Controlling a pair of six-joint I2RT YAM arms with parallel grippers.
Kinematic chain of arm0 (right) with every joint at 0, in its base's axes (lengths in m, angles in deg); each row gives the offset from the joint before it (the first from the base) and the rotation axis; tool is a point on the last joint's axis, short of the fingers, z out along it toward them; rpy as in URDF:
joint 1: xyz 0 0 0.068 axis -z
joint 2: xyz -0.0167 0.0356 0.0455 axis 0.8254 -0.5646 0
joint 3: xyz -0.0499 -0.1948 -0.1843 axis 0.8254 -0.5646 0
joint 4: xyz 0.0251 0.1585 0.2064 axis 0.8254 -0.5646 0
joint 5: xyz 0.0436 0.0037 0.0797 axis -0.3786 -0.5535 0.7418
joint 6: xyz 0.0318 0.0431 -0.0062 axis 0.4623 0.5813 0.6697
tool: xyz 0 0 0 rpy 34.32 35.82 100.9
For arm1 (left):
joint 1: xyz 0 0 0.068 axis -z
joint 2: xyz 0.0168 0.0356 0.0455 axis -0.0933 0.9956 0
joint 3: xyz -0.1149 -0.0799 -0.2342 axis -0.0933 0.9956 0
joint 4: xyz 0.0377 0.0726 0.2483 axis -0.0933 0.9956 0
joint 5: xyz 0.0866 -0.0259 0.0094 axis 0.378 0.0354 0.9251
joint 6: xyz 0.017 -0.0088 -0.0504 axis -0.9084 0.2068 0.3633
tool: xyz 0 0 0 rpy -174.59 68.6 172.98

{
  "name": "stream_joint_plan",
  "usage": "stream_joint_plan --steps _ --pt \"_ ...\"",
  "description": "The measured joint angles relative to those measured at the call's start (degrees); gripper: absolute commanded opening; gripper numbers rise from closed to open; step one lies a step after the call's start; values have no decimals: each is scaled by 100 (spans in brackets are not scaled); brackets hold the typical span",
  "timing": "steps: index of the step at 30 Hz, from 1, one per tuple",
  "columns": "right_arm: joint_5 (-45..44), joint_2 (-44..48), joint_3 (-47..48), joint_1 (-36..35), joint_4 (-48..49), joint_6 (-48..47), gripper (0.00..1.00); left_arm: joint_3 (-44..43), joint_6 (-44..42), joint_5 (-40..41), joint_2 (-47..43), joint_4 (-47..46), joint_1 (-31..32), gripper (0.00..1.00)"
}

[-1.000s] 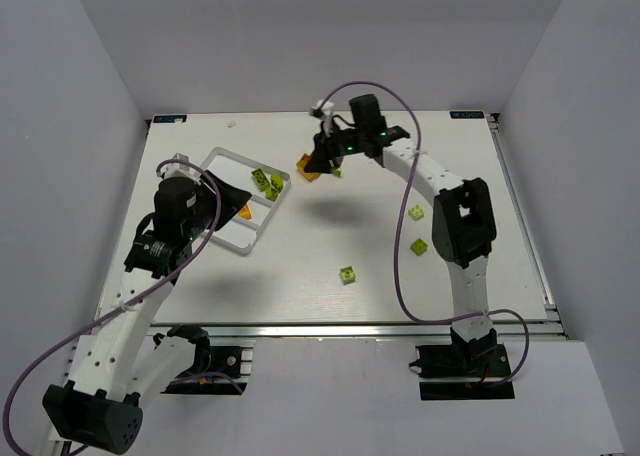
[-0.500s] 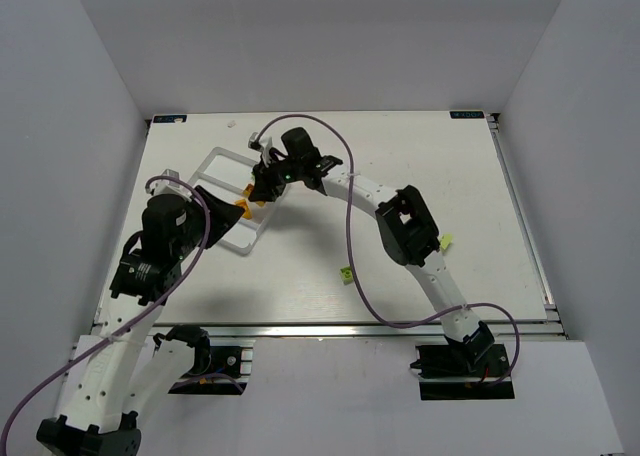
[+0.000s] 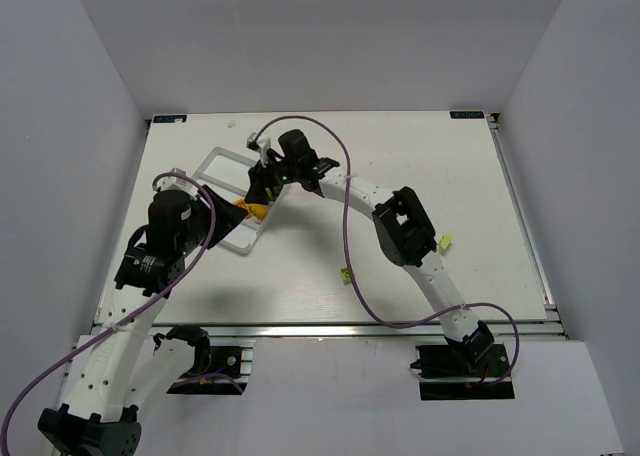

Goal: Sort the legos into containers by color

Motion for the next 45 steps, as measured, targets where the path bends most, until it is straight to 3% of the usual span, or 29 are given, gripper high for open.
stream_joint_plan --steps 2,5,8,10,11,14,18,23,25,39,42,45 --pt "-70 4 0 7 0 4 61 24 -17 -44 7 -96 0 67" --pt "-411 203 -258 44 24 90 44 74 -33 -87 0 -251 0 66" --pt "-977 586 -533 267 -55 133 38 223 -35 -109 -28 -446 0 65" --pt "-1377 802 -527 531 -133 76 42 372 -33 -136 -59 -553 -2 65" --pt "-1576 907 -514 688 -186 9 52 437 -31 -155 -68 -597 -4 65" --pt "-1985 1049 -396 1128 -396 -267 64 608 -31 -214 -72 -721 -7 64" --pt "-2269 1021 -369 1504 -662 -610 67 691 -31 -254 -17 -835 -7 65" --pt "-2179 623 -31 1491 -942 -811 70 691 -31 -264 92 -938 -7 65" --pt "-2026 472 20 1451 -988 -841 77 691 -31 -267 133 -955 -7 65" --pt "-1644 24 52 1349 -1040 -979 71 774 98 -247 59 -957 -7 65" --pt "-1652 -103 116 1331 -1034 -1021 66 774 107 -243 59 -957 -7 65" --pt "-1694 -219 122 1303 -1036 -1104 51 774 120 -238 59 -949 -7 65"
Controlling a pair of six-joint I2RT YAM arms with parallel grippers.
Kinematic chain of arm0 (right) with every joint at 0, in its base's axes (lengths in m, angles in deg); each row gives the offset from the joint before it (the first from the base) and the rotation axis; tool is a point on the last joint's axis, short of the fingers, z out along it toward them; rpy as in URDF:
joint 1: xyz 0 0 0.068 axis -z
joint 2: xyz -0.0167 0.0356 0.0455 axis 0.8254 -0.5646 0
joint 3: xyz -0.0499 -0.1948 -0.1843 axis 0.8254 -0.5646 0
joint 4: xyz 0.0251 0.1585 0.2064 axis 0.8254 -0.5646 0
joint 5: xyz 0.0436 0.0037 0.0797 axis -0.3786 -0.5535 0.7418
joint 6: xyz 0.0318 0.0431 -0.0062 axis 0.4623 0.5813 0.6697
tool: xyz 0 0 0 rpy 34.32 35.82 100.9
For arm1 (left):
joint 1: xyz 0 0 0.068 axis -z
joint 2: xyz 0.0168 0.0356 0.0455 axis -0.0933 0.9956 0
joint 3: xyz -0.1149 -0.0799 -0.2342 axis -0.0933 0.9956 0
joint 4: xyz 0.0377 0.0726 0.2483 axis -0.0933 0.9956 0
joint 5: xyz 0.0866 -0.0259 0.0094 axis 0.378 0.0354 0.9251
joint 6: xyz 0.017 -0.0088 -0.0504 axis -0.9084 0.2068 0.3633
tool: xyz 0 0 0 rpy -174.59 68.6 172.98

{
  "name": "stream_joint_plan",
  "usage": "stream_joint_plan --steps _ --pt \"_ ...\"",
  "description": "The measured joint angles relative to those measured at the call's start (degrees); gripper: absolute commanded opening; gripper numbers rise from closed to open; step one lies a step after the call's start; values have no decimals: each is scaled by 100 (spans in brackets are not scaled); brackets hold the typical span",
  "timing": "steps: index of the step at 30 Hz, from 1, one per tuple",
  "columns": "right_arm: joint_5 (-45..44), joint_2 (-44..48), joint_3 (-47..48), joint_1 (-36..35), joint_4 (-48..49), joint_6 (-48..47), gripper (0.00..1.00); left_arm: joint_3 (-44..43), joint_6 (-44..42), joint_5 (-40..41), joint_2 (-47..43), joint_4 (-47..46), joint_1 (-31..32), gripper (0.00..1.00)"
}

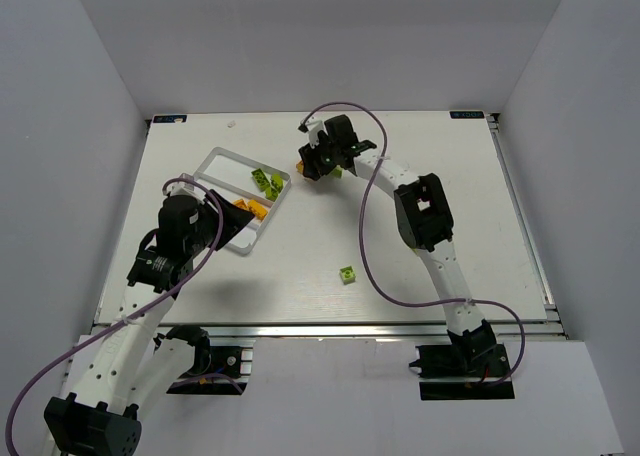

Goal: Sort the legos into containers by color

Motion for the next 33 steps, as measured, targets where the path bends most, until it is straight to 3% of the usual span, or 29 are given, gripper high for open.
stream_joint_plan --steps 1,3,4,7,14,21,27,33 --pt "-17 -22 0 -13 2 -13 40 0 2 4 0 11 0 65" --pt "-46 -39 -2 -42 22 -83 28 0 2 11 2 46 0 65" --pt "-63 -39 -2 -50 46 -68 15 -2 2 13 4 55 0 65" --pt "-140 9 -149 -68 234 -127 2 -2 7 20 7 79 0 65" --pt "-138 848 -1117 -72 476 -195 1 0 15 39 -48 74 -4 65" --pt "1126 1930 -1414 -273 715 -197 6 0 -4 153 -271 76 -4 65" --pt "1556 1609 -997 -1054 815 -195 12 -2 -4 184 -345 90 -7 65" --pt "1268 741 -542 -1681 903 -149 15 -63 -7 190 -409 337 -9 65"
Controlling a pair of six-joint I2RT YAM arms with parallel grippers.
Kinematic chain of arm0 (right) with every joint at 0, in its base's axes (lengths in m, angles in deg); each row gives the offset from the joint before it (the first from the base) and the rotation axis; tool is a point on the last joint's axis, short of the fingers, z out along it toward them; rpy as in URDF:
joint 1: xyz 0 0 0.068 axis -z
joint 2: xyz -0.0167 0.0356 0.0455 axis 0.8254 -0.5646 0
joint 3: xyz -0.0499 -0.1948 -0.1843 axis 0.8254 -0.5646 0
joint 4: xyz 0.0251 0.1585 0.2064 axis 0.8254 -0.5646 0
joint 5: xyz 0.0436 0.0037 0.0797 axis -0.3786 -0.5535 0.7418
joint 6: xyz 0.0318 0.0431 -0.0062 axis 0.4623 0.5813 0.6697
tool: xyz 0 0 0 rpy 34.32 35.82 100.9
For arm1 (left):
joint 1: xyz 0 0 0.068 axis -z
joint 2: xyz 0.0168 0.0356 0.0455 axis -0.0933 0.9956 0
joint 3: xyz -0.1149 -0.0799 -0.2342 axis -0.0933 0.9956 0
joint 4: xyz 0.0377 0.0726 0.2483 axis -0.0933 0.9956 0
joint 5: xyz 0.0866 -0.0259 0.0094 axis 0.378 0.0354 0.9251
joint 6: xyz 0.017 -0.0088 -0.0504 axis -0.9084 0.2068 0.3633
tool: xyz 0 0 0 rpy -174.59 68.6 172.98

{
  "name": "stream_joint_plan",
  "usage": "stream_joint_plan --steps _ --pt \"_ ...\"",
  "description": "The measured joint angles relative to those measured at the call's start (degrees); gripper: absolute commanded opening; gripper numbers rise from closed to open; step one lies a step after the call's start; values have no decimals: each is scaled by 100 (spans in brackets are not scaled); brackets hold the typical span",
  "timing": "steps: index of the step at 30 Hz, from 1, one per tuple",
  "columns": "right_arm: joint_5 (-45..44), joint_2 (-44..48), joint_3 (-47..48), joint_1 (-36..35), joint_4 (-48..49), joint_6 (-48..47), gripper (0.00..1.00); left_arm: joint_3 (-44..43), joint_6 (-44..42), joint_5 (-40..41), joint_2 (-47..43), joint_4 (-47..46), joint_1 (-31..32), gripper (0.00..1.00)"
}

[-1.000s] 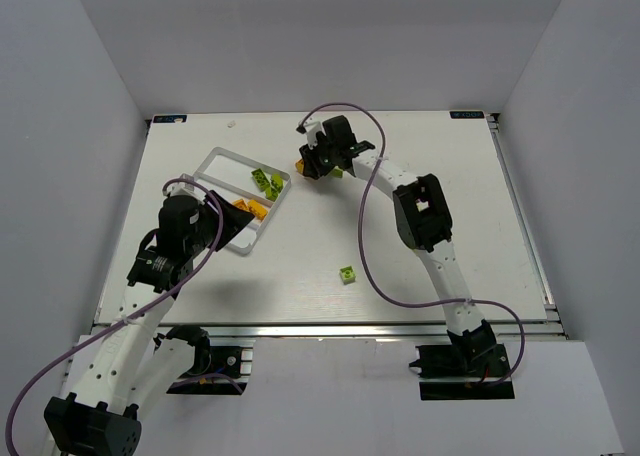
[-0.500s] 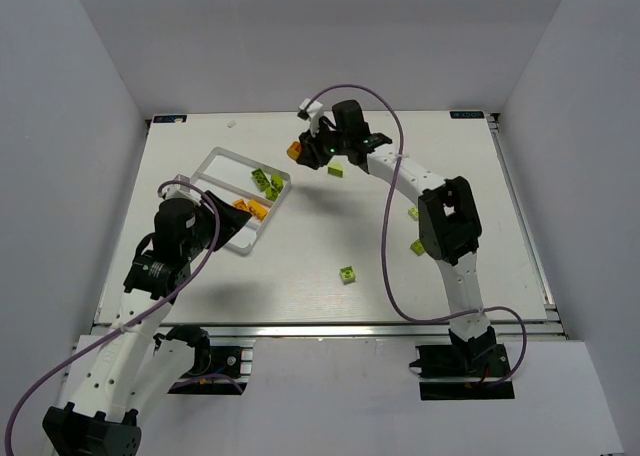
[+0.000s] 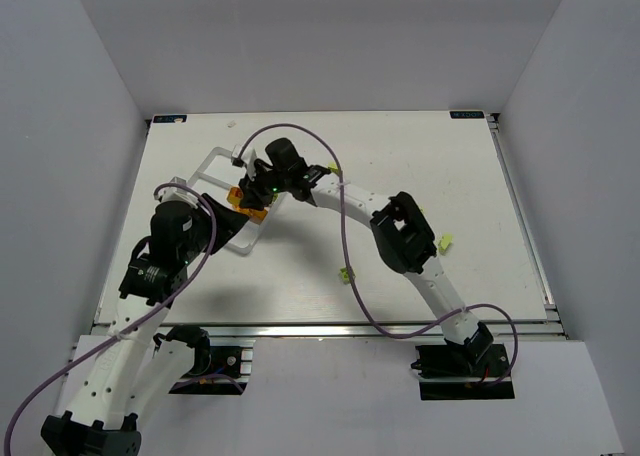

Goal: Sort the legos into containers by color

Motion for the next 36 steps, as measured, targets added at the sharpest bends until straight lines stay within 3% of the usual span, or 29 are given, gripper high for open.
stream_joint_plan --steps 7,14,20,24,28,29,30,31,34,35,36 --pt "-855 -560 345 -101 433 107 21 -289 -50 55 -105 426 0 65" --pt "-1134 -723 542 -146 785 105 40 -382 -149 61 -111 678 0 66" --pt "-1217 -826 640 -273 892 105 67 -387 -216 57 -103 776 0 66" --pt "-1272 -868 654 -321 940 109 69 -422 -258 55 -103 835 0 68" --pt "-1346 -870 658 -323 938 186 61 -444 -302 9 -96 802 0 65" --pt "-1366 -846 645 -304 938 229 54 -450 -310 -22 -92 776 0 62" --pt "-1377 -804 599 -280 922 321 51 -459 -332 -55 -68 726 0 57" --pt "-1375 -728 527 -247 903 382 47 -474 -348 -111 -33 664 0 44" --pt "-1353 -155 -9 -20 719 693 26 -501 -415 -391 186 267 -2 27" --pt "-1322 98 -162 107 629 787 13 -501 -426 -525 299 96 -2 24" --pt "-1303 369 -304 258 533 866 6 -501 -450 -669 439 -87 -2 22"
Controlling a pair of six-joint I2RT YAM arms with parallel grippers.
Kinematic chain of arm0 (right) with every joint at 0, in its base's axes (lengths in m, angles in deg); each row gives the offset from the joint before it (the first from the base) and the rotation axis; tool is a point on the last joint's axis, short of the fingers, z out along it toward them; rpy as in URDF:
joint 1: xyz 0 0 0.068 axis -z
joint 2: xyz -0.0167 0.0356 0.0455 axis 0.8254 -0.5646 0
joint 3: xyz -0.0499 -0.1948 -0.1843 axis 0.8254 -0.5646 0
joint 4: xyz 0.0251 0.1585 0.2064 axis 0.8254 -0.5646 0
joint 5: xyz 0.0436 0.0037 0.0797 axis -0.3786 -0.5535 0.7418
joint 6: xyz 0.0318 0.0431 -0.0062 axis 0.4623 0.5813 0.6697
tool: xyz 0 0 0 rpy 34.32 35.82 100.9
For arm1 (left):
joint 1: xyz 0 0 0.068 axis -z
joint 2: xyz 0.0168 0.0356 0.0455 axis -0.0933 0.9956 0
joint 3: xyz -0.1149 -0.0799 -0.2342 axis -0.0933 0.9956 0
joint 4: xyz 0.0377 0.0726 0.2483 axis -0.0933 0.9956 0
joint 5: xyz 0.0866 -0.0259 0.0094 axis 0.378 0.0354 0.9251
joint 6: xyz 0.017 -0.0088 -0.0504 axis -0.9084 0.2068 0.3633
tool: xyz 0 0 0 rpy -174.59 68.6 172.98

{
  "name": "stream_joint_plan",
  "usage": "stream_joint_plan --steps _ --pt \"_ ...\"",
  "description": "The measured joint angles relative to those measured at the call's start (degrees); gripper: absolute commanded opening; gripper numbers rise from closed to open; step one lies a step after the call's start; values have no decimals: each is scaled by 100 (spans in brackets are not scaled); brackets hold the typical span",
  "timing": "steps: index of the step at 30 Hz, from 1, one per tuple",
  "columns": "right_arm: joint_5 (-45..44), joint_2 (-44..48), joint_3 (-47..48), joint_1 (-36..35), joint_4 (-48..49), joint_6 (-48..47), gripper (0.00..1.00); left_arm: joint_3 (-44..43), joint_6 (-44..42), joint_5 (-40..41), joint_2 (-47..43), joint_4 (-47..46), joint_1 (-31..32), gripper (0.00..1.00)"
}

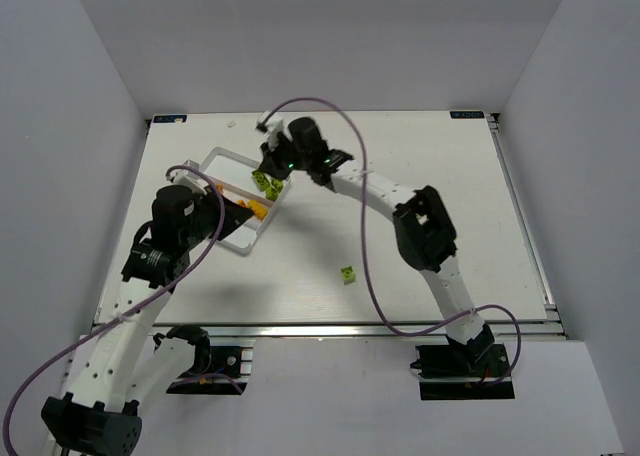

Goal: Sort the legos into containers by color

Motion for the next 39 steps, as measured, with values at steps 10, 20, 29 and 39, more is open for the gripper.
stream_joint_plan --steps 10,20,29,39 --pt "1167 2494 -1165 2496 -1602 -229 78 -503 -140 -1204 3064 -1325 289 56" --pt "1515 2796 -2142 3840 -4343 -1521 49 -2474 -306 -1329 5410 -866 1287 68" --pt "1370 3523 -3215 3982 -5427 -3003 75 -2435 -369 -1095 5405 -649 1561 68" --pt "236 4037 -4778 3523 -5230 -3344 85 -1300 -315 -848 3877 -1029 1543 72"
